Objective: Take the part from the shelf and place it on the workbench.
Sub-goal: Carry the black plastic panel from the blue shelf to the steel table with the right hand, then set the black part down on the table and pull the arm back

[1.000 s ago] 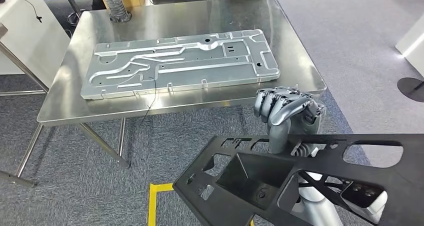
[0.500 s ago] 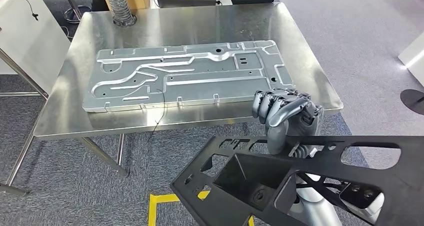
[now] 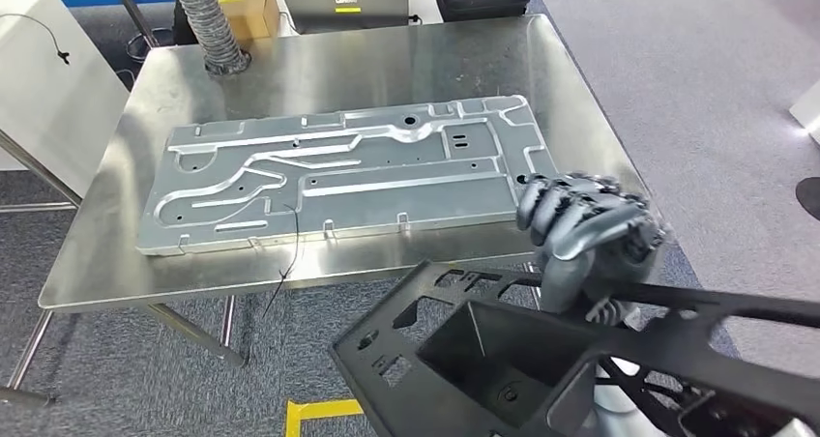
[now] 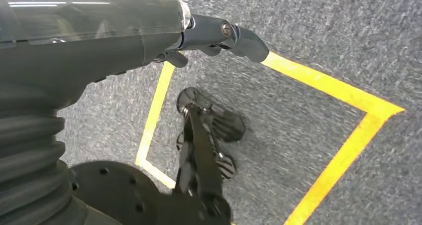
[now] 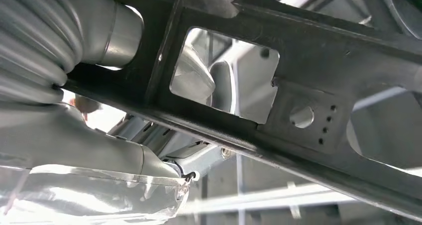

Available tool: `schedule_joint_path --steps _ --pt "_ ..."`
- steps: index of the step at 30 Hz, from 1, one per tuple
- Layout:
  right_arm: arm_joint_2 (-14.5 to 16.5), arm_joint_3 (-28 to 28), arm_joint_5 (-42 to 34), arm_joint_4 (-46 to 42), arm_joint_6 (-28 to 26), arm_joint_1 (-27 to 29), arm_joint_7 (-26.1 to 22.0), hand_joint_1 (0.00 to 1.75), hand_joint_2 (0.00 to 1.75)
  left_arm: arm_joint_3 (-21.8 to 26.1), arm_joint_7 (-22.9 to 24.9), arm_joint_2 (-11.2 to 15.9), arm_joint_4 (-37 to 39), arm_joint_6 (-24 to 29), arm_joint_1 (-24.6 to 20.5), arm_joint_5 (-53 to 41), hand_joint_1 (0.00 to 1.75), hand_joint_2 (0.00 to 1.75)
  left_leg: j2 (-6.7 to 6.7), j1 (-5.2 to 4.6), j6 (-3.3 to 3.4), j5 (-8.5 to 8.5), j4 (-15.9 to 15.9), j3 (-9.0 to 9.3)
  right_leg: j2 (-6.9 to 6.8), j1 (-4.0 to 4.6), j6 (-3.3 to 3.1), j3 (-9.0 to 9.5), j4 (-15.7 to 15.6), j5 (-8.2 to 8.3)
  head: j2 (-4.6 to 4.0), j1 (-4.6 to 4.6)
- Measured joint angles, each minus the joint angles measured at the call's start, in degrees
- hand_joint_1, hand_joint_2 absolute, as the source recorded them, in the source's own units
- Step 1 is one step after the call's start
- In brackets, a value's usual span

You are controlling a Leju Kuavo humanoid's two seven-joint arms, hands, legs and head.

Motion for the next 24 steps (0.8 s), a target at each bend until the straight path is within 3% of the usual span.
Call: schedule_joint_path --steps 1,2,4,6,8,11,12,14,15,16,17,20,22,24 --pt "0.0 0.0 1.1 -0.8 -1.4 0.3 0.0 1.75 1.75 0.0 -0.2 0.0 0.0 0.0 0.1 0.0 0.0 1.75 0.01 0.04 -0.07 0.19 0.2 -1.0 0.06 0.0 0.02 0.6 0.0 -0.46 0.0 0.0" --pt "-0.1 0.0 2.1 -1.7 -2.8 0.6 0.0 1.75 1.75 0.0 -0.4 0.0 0.0 -0.1 0.2 -0.1 0.0 1.75 0.01 0.06 -0.03 1.76 -1.6 -1.04 0.13 0.0 0.08 1.28 0.0 -0.95 0.0 0.0" --pt "-0.5 0.1 4.2 -3.1 -5.5 0.9 0.0 1.75 1.75 0.0 -0.8 0.1 0.0 -0.2 0.4 -0.4 0.0 1.75 0.02 0.02 0.36 7.53 -9.0 0.67 0.24 0.01 0.34 2.7 0.0 -2.0 0.0 0.01" --pt "-1.2 0.1 5.8 -4.3 -7.6 0.9 0.0 1.75 1.75 0.0 -1.2 0.2 0.0 -0.4 0.5 -0.5 0.0 1.75 0.05 -0.27 1.01 10.54 -14.0 1.96 0.33 0.1 0.92 3.35 0.1 -2.82 0.01 0.01" --pt "-1.8 0.1 6.5 -5.1 -8.7 1.0 0.2 1.75 1.75 0.1 -1.3 0.2 0.0 -0.4 0.4 -0.6 0.0 1.75 0.05 -0.52 1.68 10.49 -14.6 2.21 0.43 0.18 1.63 3.49 -0.1 -3.32 0.01 0.01" --pt "-2.5 0.1 6.9 -6.2 -9.1 0.9 0.4 1.75 1.75 0.1 -1.3 0.3 0.0 -0.4 0.3 -0.6 0.0 1.75 0.11 -0.08 2.49 10.88 -15.6 3.04 0.29 0.21 2.48 3.13 1.4 -5.0 0.01 0.01" --pt "-2.8 0.1 7.1 -6.5 -9.3 0.9 0.4 1.75 1.75 0.1 -1.3 0.3 0.0 -0.4 0.3 -0.6 0.0 1.75 0.15 0.03 2.74 10.83 -15.9 3.31 0.22 0.17 2.72 1.81 4.0 -6.42 0.01 0.02" --pt "-3.3 0.1 7.9 -6.7 -10.8 0.9 0.7 1.75 1.75 0.1 -1.3 0.3 0.0 -0.4 0.2 -0.8 0.0 1.75 0.16 -0.02 3.11 10.55 -15.9 3.52 0.15 0.01 3.08 -2.6 11.8 -9.5 0.0 0.02" --pt "-3.7 0.2 8.7 -6.7 -12.5 0.9 1.1 1.75 1.75 0.1 -1.4 0.3 0.0 -0.3 0.2 -0.9 0.0 1.75 0.14 -0.04 3.21 10.39 -15.9 3.61 0.14 -0.07 3.23 -4.72 15.0 -10.21 0.0 0.02" --pt "-4.3 0.3 9.6 -6.7 -14.8 0.9 1.7 1.75 1.75 0.1 -1.4 0.3 0.0 -0.2 0.2 -0.9 0.0 1.75 0.11 -0.04 3.24 10.22 -15.9 3.76 0.12 -0.15 3.34 -5.96 16.4 -9.74 0.0 0.02" --pt "-5.0 0.5 10.7 -6.7 -17.3 0.8 2.5 1.75 1.75 0.1 -1.6 0.3 0.0 -0.1 0.2 -0.9 0.0 1.75 0.05 -0.04 3.21 10.01 -15.8 3.99 0.1 -0.23 3.39 -6.11 15.5 -8.11 0.0 0.02" --pt "-7.5 1.4 16.2 -6.3 -25.9 -1.0 7.3 1.75 1.75 0.2 -2.4 0.3 0.0 -0.1 0.1 -1.2 0.0 1.75 -0.09 -0.19 2.77 9.24 -15.4 4.62 -0.01 -0.3 3.07 -2.4 4.6 -1.15 0.0 0.02" --pt "-9.2 1.9 20.4 -4.1 -31.2 -4.3 13.1 1.75 1.75 0.2 -2.6 0.3 0.0 -0.3 0.0 -1.9 0.0 1.75 0.02 -0.42 2.27 8.96 -15.2 4.53 0.08 -0.13 2.59 -1.18 1.0 0.16 0.01 0.02" --pt "-11.5 1.1 21.0 1.3 -32.5 -10.0 18.7 1.75 1.75 0.2 -2.4 0.5 0.0 -0.8 -0.3 -2.7 0.0 1.75 0.19 -0.52 1.77 9.0 -15.2 4.44 0.33 -0.14 2.06 -1.3 0.7 0.22 0.01 0.02"
